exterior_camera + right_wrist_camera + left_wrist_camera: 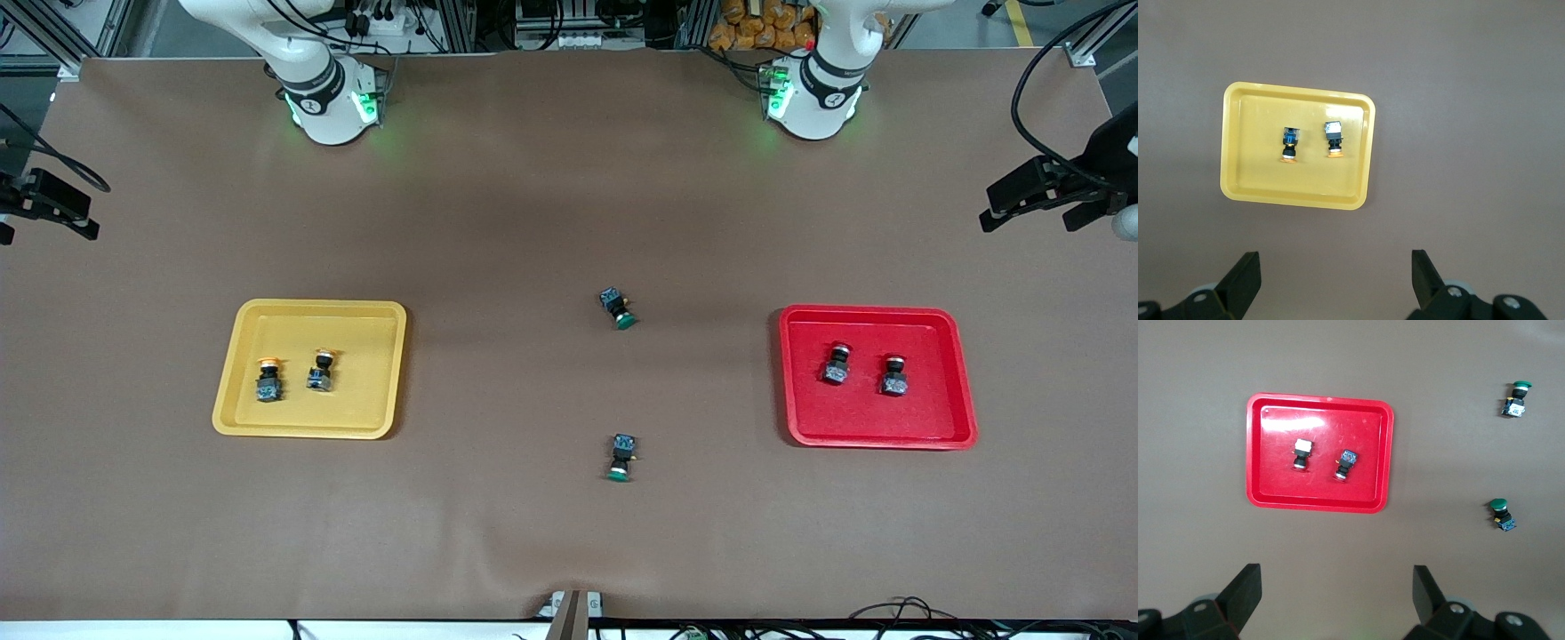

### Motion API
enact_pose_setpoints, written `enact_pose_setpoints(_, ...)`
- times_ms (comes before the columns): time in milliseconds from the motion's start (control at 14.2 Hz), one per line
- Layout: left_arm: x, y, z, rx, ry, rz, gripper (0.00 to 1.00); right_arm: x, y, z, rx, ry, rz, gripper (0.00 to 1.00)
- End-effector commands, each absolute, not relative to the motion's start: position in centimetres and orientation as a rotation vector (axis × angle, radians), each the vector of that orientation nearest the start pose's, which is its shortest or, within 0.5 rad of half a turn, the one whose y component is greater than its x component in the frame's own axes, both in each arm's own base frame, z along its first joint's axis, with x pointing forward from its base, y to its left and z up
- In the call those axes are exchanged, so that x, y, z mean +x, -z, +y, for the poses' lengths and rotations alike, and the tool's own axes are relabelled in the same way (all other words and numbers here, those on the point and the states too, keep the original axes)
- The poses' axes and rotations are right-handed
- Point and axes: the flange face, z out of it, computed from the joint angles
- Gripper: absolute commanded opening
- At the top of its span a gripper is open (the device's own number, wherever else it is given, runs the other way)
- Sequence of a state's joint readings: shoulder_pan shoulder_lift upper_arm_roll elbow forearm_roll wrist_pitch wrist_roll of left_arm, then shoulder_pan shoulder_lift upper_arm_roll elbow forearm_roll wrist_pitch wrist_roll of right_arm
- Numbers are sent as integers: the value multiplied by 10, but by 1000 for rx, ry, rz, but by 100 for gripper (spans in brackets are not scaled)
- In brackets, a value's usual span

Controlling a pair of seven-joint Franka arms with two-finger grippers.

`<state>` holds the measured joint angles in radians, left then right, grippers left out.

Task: Place red and yellow buttons in trays

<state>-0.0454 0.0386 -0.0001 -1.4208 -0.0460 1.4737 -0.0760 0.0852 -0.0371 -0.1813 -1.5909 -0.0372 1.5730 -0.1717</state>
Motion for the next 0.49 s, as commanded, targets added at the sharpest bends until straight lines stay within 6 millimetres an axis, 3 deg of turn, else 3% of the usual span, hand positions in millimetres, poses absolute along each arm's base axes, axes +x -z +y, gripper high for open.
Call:
enact_pose_setpoints(0, 557, -665, -28, -3201, 29, -57, 100, 544, -637, -61, -3163, 26, -131, 100)
enact_pose_setpoints(421, 558, -663, -25, -3203, 24, -62, 100, 545, -637, -61, -3172, 34, -133, 100)
